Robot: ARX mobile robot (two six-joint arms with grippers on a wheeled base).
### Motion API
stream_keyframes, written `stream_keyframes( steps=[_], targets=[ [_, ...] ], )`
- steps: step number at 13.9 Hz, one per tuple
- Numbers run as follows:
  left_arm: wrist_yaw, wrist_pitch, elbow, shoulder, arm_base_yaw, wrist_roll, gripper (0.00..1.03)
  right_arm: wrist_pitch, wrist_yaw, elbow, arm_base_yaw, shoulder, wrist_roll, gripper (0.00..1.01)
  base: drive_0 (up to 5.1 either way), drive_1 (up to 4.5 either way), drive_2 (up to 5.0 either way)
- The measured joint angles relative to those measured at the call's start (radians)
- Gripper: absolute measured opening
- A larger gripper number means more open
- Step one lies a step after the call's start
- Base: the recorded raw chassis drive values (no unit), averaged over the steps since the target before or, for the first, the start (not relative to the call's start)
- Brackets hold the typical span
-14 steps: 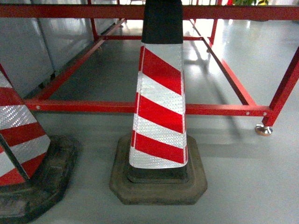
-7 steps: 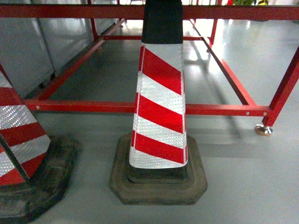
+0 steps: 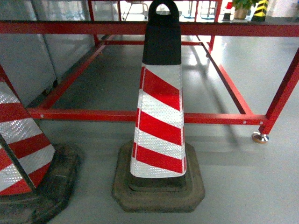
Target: Sort blue parts and orange caps into right shelf containers
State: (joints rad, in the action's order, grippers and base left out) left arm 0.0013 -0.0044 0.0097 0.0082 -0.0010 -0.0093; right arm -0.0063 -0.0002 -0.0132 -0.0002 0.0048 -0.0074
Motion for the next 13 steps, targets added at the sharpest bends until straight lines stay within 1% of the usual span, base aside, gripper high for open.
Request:
stream_keyframes(
  steps=[13],
  targets=[
    [-0.001, 0.001, 0.000, 0.000, 0.000, 0.010, 0.98, 0.001, 0.000, 0.000, 0.000, 0.000, 0.008, 0.98, 0.0, 0.00, 0.0]
  ],
)
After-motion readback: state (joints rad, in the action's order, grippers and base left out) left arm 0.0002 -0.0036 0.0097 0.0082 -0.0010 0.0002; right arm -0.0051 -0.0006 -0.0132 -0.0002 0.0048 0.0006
